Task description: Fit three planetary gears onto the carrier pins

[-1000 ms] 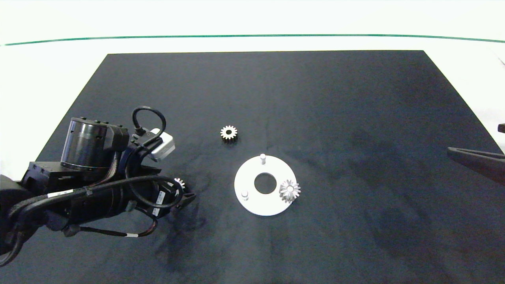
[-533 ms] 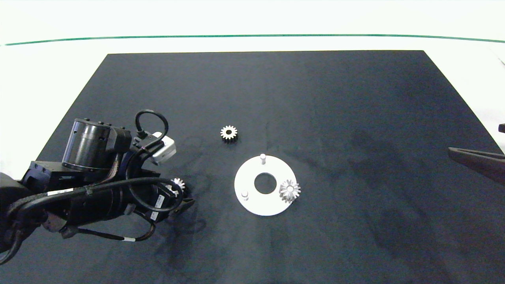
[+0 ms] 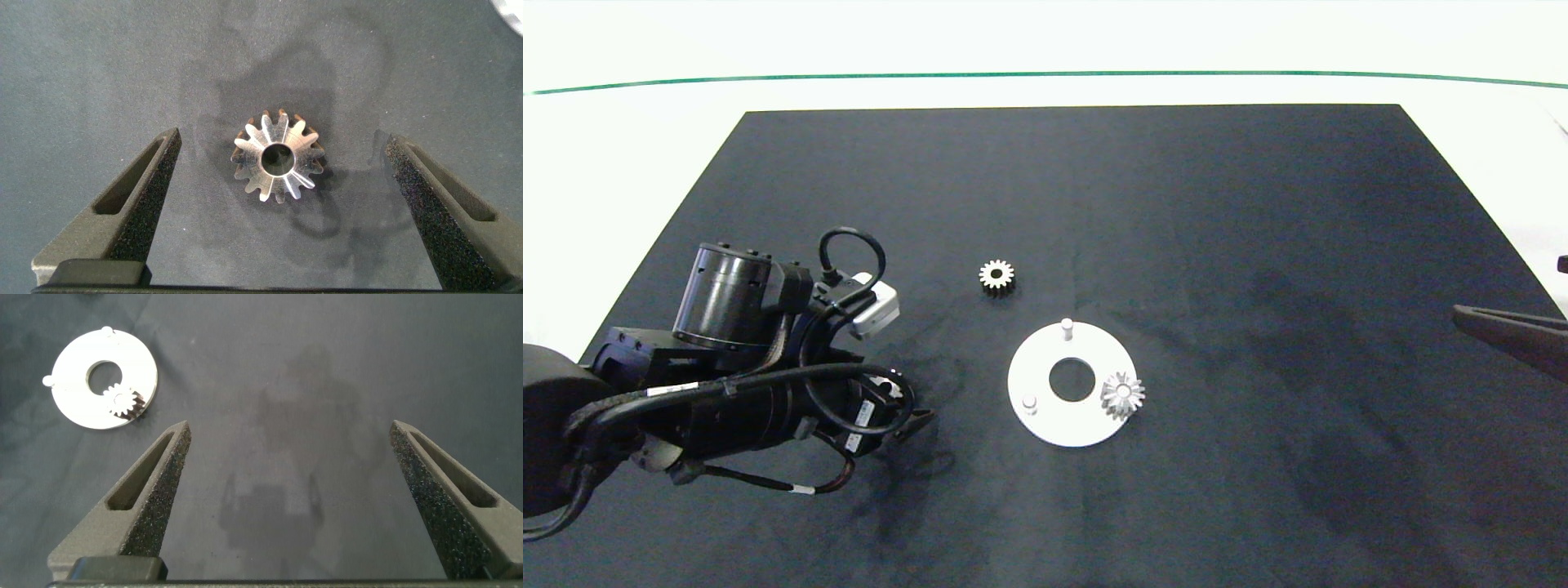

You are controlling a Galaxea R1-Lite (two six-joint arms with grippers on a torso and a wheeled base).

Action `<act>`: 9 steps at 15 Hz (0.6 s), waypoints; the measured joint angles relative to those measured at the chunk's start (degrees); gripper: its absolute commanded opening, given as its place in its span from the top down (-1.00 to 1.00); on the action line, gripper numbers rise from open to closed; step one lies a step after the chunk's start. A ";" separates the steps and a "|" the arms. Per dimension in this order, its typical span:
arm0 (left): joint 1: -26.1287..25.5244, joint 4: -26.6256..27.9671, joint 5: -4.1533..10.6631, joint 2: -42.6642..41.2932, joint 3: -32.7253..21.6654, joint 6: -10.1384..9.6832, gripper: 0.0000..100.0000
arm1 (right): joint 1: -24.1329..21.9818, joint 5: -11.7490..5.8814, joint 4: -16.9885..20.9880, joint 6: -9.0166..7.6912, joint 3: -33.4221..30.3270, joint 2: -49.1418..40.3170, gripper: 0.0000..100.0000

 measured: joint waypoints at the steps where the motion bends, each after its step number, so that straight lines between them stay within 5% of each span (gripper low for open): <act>1: -0.13 0.00 0.00 0.11 0.00 0.05 -0.96 | 0.00 0.00 0.00 -0.06 -0.02 -0.09 -1.00; 9: -1.73 1.05 0.05 0.05 0.02 0.09 -0.66 | 0.00 0.02 0.00 -0.10 0.00 -0.26 -1.00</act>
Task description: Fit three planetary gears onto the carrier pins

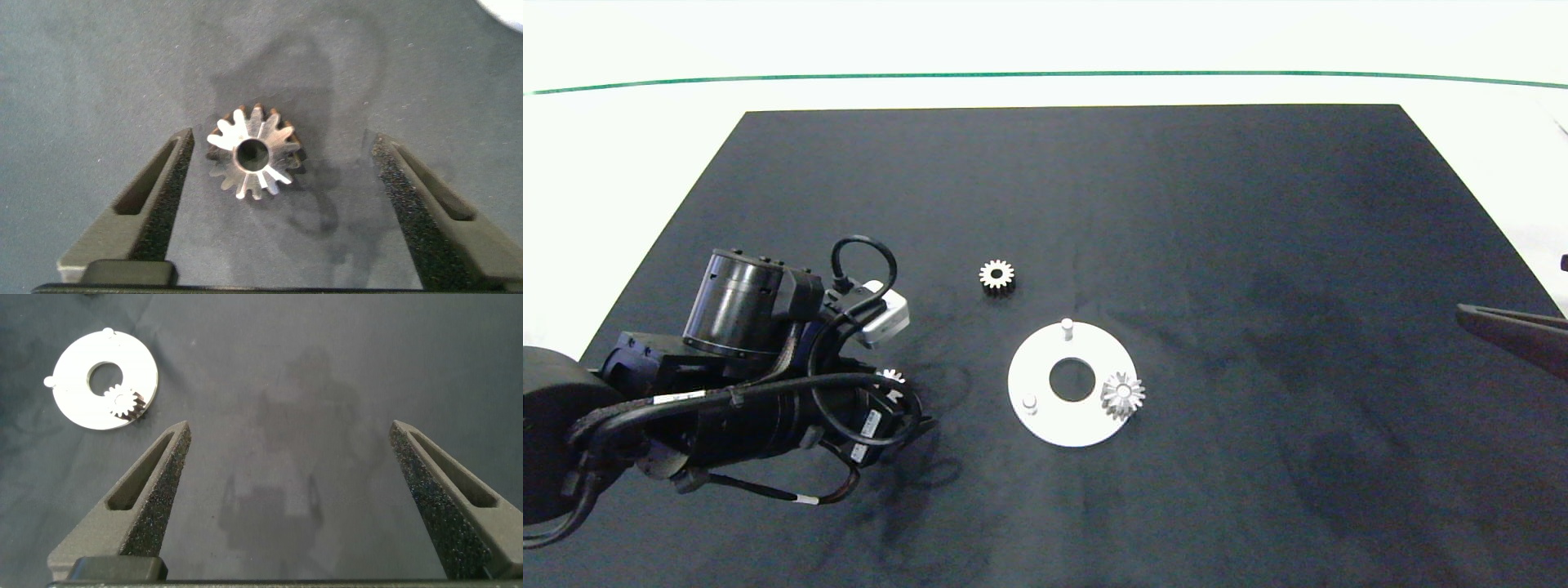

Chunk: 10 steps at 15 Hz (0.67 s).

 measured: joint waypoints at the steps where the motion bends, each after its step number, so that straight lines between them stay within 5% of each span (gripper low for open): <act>1: -0.20 -0.02 0.02 -0.02 -0.09 0.00 -0.60 | 0.00 -0.02 -0.02 0.00 0.00 -0.02 -1.00; 10: -0.39 -0.17 0.04 0.00 -0.15 0.00 -0.24 | 0.30 0.17 0.00 0.00 0.00 -0.24 -1.00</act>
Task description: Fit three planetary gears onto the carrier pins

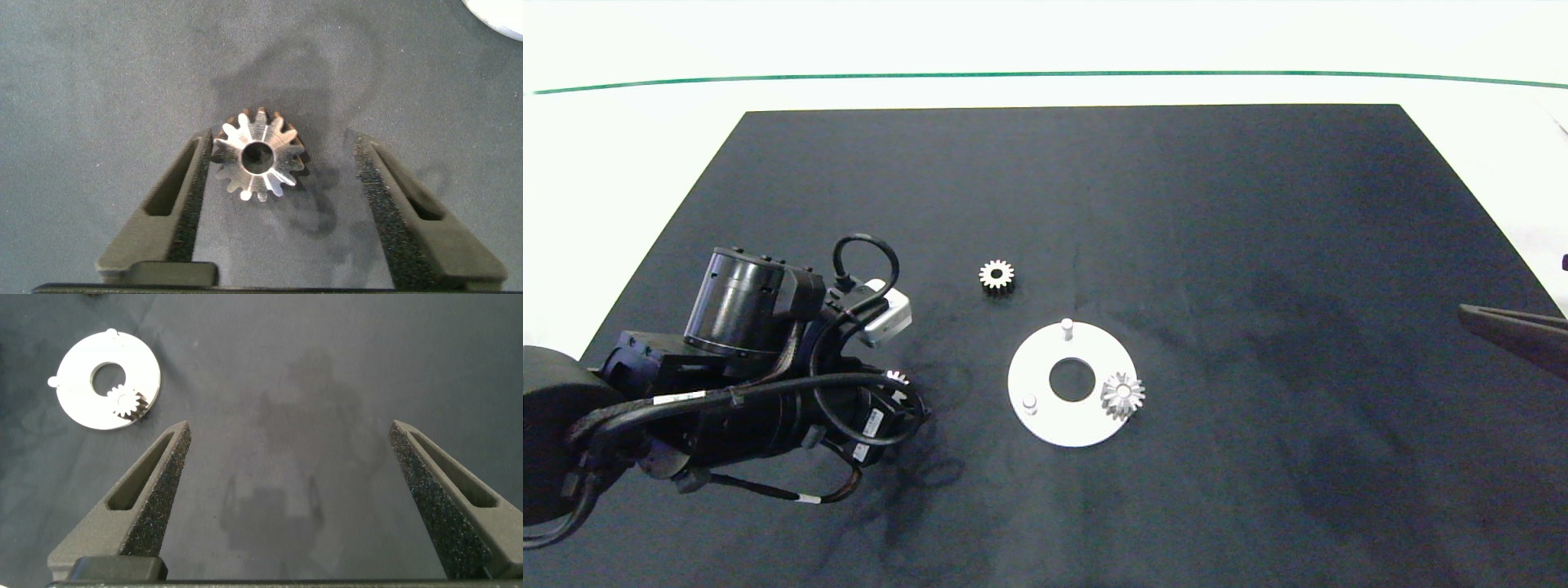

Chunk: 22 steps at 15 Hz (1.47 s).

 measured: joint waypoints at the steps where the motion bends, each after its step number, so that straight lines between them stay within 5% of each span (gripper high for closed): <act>1: -0.02 -0.02 0.18 0.06 -0.02 0.16 -0.21 | 0.00 0.00 0.00 0.00 0.05 0.00 -1.00; 4: -0.02 -0.02 1.46 0.22 -0.02 1.51 -0.09 | -0.05 0.00 -0.02 0.00 0.06 -0.09 -1.00; 22: -0.66 0.37 1.54 -0.21 -0.93 1.27 0.56 | -0.05 0.52 0.00 -0.40 -0.02 -1.16 -1.00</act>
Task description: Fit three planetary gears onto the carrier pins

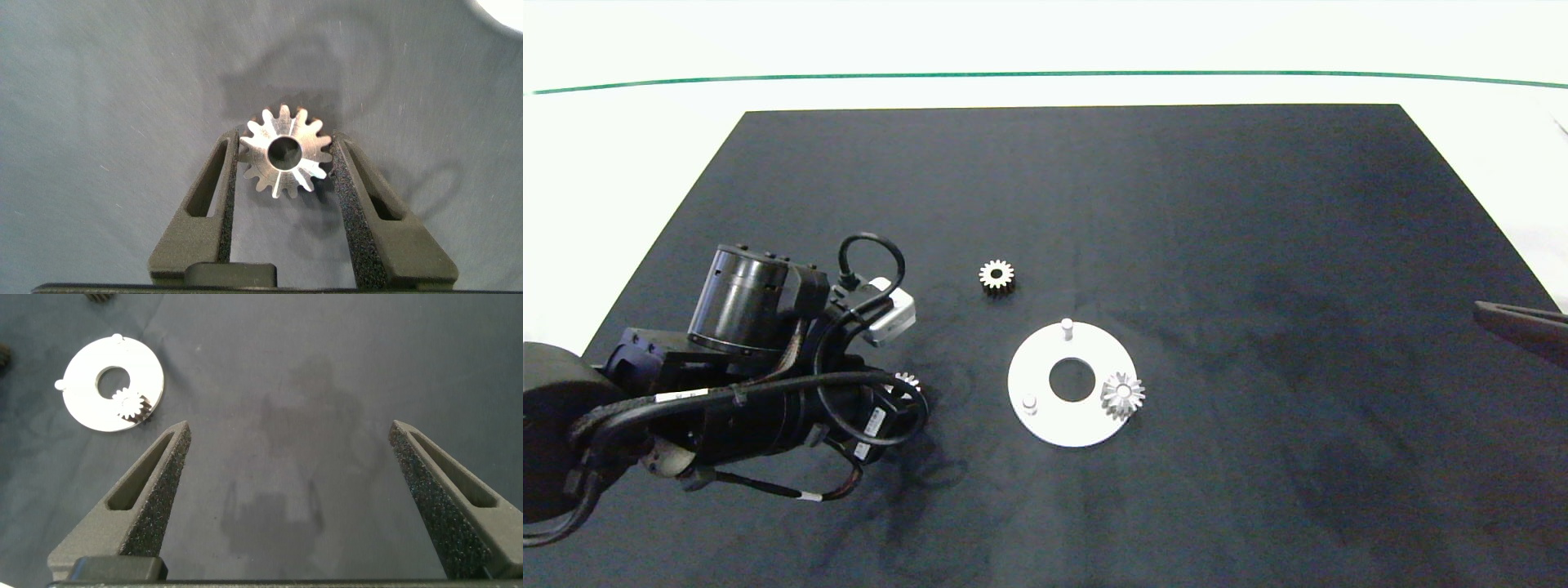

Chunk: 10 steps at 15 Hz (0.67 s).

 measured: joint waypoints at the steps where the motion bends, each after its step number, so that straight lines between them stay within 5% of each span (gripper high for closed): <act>1: -0.02 0.57 -0.02 -0.39 -0.56 0.30 0.56 | 0.00 -0.02 0.00 -0.02 0.00 -0.02 -1.00; 10: -7.66 5.83 0.09 -2.84 -6.01 1.12 0.56 | 0.00 -0.09 0.00 -0.67 0.02 -0.11 -1.00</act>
